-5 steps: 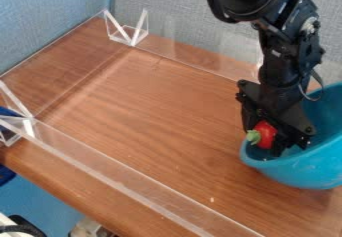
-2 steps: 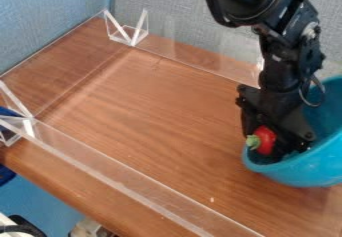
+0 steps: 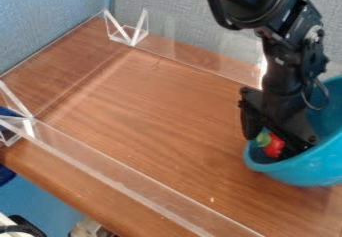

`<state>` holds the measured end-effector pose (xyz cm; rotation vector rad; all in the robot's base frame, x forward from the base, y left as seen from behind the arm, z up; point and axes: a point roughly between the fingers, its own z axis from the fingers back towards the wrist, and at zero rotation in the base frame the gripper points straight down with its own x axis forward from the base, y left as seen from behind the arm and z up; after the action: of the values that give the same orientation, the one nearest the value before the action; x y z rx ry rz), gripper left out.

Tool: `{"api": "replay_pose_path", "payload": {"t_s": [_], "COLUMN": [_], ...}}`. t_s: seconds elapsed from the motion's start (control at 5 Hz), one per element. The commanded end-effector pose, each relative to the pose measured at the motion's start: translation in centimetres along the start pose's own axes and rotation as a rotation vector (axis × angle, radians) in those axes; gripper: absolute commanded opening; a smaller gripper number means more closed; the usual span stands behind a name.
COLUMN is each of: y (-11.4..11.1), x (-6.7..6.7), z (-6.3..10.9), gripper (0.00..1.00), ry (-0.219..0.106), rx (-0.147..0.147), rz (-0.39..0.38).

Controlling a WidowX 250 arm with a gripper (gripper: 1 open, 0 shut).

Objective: Put the strawberry in the blue bowl

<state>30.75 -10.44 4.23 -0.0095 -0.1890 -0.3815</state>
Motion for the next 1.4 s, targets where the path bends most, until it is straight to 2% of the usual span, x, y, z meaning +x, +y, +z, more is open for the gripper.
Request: {"api": "replay_pose_path", "payload": {"t_s": [0.0, 0.8, 1.2], "y": [-0.2, -0.6, 0.2], "x": [0.8, 0.8, 1.2], "z": [2.0, 4.9, 7.1], "gripper": [1.00, 1.00, 1.00], "ry": [-0.057, -0.085, -0.112], "rx": [0.007, 0.016, 0.043], "rz": [-0.002, 0.022, 0.052]}}
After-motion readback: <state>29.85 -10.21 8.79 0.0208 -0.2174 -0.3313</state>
